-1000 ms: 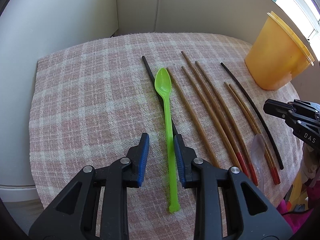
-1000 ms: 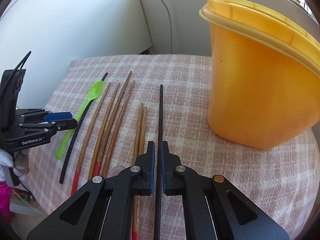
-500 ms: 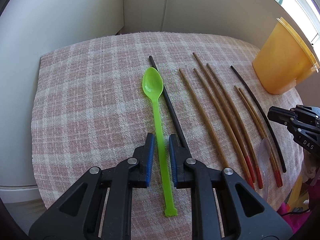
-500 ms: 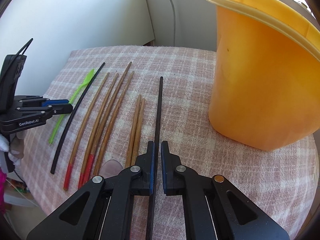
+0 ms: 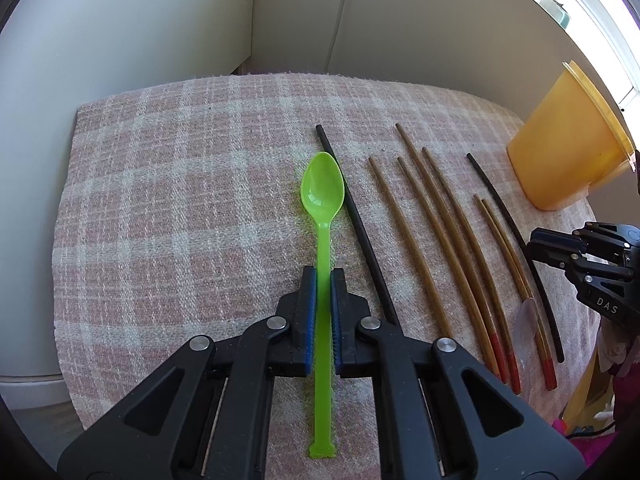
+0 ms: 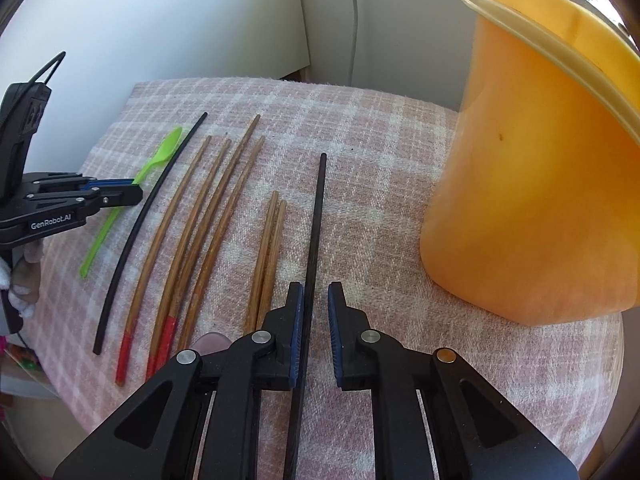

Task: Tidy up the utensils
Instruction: 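Lift the spoon and chopstick with both grippers toward the yellow container, then lower spoon and chopstick into the yellow container and open both grippers, then close left gripper on another black chopstick while right gripper approaches a wooden chopstick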

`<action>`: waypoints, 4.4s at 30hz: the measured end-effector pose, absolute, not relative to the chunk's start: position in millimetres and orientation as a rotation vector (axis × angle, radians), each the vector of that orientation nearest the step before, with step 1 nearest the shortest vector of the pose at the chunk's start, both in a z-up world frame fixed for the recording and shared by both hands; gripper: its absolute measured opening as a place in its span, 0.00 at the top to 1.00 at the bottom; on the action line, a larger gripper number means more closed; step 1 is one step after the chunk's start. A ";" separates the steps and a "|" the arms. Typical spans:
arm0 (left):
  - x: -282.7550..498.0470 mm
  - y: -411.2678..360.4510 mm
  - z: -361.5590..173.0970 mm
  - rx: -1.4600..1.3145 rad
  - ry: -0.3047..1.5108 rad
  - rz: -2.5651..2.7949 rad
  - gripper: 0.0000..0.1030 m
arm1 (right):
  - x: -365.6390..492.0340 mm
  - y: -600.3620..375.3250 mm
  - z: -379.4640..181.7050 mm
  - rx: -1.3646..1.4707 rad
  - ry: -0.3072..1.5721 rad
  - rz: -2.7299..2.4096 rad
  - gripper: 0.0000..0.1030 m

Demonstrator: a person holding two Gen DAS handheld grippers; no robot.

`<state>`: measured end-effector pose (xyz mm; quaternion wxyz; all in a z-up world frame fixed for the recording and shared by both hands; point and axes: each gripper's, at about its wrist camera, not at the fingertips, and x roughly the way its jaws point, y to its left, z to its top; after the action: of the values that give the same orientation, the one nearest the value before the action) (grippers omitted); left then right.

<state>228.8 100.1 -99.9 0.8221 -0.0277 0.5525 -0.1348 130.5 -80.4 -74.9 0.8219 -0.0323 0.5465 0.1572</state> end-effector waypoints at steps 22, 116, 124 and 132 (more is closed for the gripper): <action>148.9 126.8 -58.8 -0.198 1.044 -0.311 0.96 | 123.8 -72.3 -51.2 -0.082 1.105 0.349 0.96; 148.2 -47.9 62.0 -0.168 0.642 -0.594 0.77 | 98.1 -236.2 59.1 0.198 0.736 0.106 0.55; 115.9 6.9 66.7 -0.125 0.596 -0.516 0.66 | 66.9 -230.8 66.7 0.173 0.653 0.103 0.50; 105.8 64.6 33.3 -0.128 0.724 -0.383 0.66 | 52.8 -204.4 50.9 0.144 0.703 0.220 0.44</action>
<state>105.8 64.6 33.3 0.9153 -0.0620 0.3519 -0.1862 52.8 -204.4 50.9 0.9304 0.0703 0.3432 0.1076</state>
